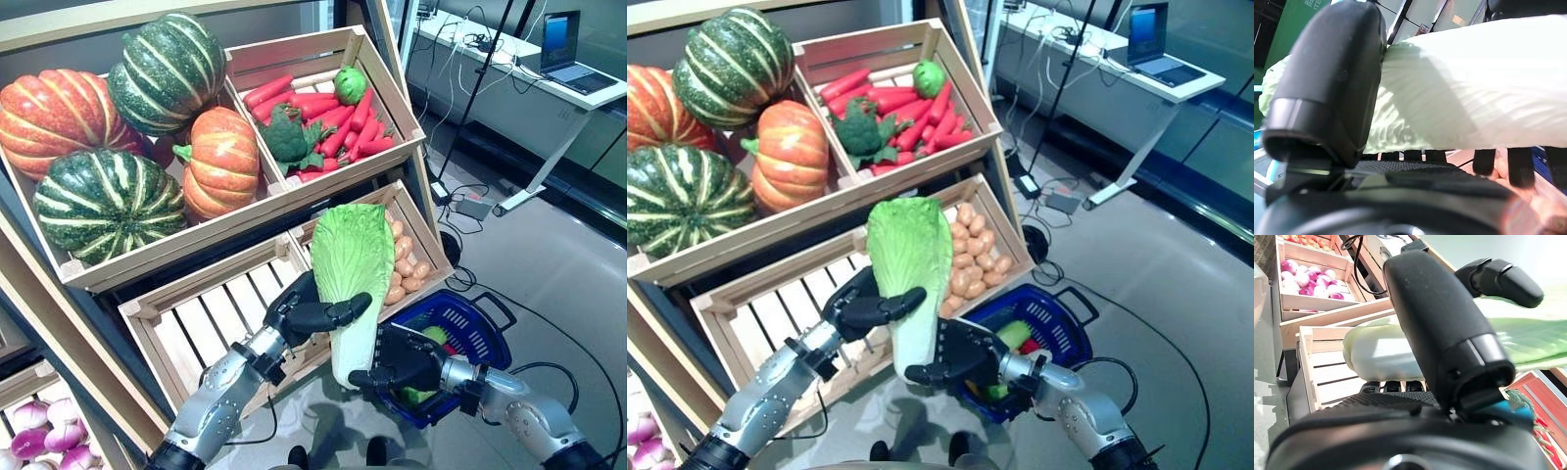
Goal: Put vegetables into the basket
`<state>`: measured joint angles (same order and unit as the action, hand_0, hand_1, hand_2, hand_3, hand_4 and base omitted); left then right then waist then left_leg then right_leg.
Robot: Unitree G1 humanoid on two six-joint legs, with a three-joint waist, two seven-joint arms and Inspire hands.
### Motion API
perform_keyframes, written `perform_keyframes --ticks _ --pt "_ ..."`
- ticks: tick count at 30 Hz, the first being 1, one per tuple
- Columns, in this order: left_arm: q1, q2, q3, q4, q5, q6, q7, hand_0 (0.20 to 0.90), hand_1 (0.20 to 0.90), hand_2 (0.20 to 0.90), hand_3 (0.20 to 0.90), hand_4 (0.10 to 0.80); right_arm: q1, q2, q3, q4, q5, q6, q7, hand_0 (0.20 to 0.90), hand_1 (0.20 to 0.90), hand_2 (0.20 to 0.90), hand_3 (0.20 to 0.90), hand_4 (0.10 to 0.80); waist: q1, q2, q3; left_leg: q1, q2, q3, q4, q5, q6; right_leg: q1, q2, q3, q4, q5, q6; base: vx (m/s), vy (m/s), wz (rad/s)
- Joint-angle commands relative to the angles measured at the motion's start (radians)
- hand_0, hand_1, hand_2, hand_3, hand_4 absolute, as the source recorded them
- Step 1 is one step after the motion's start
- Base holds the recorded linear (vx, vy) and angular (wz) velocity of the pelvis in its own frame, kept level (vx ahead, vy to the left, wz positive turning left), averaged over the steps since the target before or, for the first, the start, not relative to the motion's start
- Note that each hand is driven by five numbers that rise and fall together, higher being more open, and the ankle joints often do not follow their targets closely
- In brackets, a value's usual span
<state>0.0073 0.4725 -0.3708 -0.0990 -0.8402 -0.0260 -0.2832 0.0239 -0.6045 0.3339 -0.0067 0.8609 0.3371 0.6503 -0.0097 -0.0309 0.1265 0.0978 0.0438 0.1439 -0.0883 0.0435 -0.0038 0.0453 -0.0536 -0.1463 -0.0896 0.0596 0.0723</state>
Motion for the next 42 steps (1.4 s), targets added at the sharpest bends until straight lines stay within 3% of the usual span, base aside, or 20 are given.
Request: perform_keyframes --ticks 1,10,11,12,13,30,31,32,42 --pt "-0.166 -0.058 -0.037 -0.106 -0.106 -0.097 -0.075 0.300 0.300 0.300 0.300 0.400 -0.101 0.070 0.067 -0.072 0.043 -0.015 0.053 0.900 0.900 0.900 0.900 0.800 0.015 -0.029 -0.061 -0.009 -0.003 -0.035 0.016 -0.052 -0.021 0.037 -0.074 -0.037 0.025 -0.005 0.064 0.000 0.000 0.00" --pt "-0.169 -0.064 -0.054 -0.112 -0.106 -0.122 -0.094 0.300 0.300 0.300 0.300 0.400 -0.107 0.100 0.111 -0.045 0.065 0.016 0.039 0.900 0.900 0.900 0.900 0.800 0.019 -0.029 -0.066 -0.006 -0.004 -0.041 0.013 -0.051 -0.019 0.040 -0.073 -0.034 0.023 -0.005 0.062 0.000 0.000 0.00" --pt "-0.169 -0.063 -0.054 -0.114 -0.107 -0.119 -0.094 0.300 0.300 0.300 0.300 0.400 -0.109 0.101 0.113 -0.043 0.068 0.021 0.044 0.860 0.860 0.860 0.860 0.773 0.019 -0.029 -0.067 -0.005 -0.004 -0.041 0.012 -0.050 -0.019 0.040 -0.073 -0.033 0.023 -0.005 0.062 0.000 0.000 0.00" --pt "-0.169 -0.062 -0.055 -0.115 -0.107 -0.117 -0.094 0.300 0.300 0.300 0.300 0.400 -0.109 0.102 0.114 -0.043 0.069 0.025 0.045 0.521 0.521 0.521 0.521 0.547 0.020 -0.029 -0.068 -0.005 -0.004 -0.042 0.012 -0.050 -0.019 0.041 -0.073 -0.033 0.023 -0.005 0.062 0.000 0.000 0.00" --pt "-0.169 -0.063 -0.056 -0.118 -0.107 -0.114 -0.093 0.300 0.300 0.300 0.300 0.400 -0.109 0.104 0.117 -0.042 0.063 0.029 0.047 0.300 0.300 0.300 0.300 0.400 0.020 -0.028 -0.068 -0.005 -0.005 -0.044 0.012 -0.050 -0.019 0.041 -0.073 -0.032 0.022 -0.005 0.062 0.000 0.000 0.00" --pt "-0.149 -0.053 -0.039 -0.119 -0.096 -0.111 -0.088 0.300 0.300 0.300 0.300 0.400 -0.087 0.101 0.107 -0.037 0.068 0.011 0.038 0.300 0.300 0.300 0.300 0.400 0.021 -0.023 -0.073 -0.007 -0.004 -0.051 0.008 -0.044 -0.020 0.040 -0.075 -0.031 0.020 -0.002 0.062 0.000 0.000 0.00" --pt "-0.150 -0.053 -0.039 -0.117 -0.094 -0.115 -0.087 0.502 0.502 0.502 0.502 0.535 -0.086 0.103 0.106 -0.036 0.067 0.014 0.038 0.300 0.300 0.300 0.300 0.400 0.021 -0.023 -0.073 -0.007 -0.004 -0.052 0.008 -0.044 -0.020 0.040 -0.075 -0.031 0.019 -0.002 0.063 0.000 0.000 0.00" --pt "-0.149 -0.052 -0.040 -0.115 -0.091 -0.118 -0.088 0.900 0.900 0.900 0.900 0.800 -0.084 0.102 0.104 -0.036 0.065 0.019 0.035 0.300 0.300 0.300 0.300 0.400 0.021 -0.023 -0.073 -0.008 -0.004 -0.052 0.009 -0.044 -0.020 0.040 -0.075 -0.031 0.019 -0.002 0.063 0.000 0.000 0.00" --pt "-0.130 -0.033 0.009 -0.115 -0.063 -0.132 -0.063 0.900 0.900 0.900 0.900 0.800 -0.049 0.080 0.051 -0.022 0.099 -0.014 -0.008 0.300 0.300 0.300 0.300 0.400 0.022 -0.021 -0.067 -0.007 -0.003 -0.056 0.007 -0.043 -0.021 0.041 -0.077 -0.031 0.019 0.000 0.064 0.000 0.000 0.00"
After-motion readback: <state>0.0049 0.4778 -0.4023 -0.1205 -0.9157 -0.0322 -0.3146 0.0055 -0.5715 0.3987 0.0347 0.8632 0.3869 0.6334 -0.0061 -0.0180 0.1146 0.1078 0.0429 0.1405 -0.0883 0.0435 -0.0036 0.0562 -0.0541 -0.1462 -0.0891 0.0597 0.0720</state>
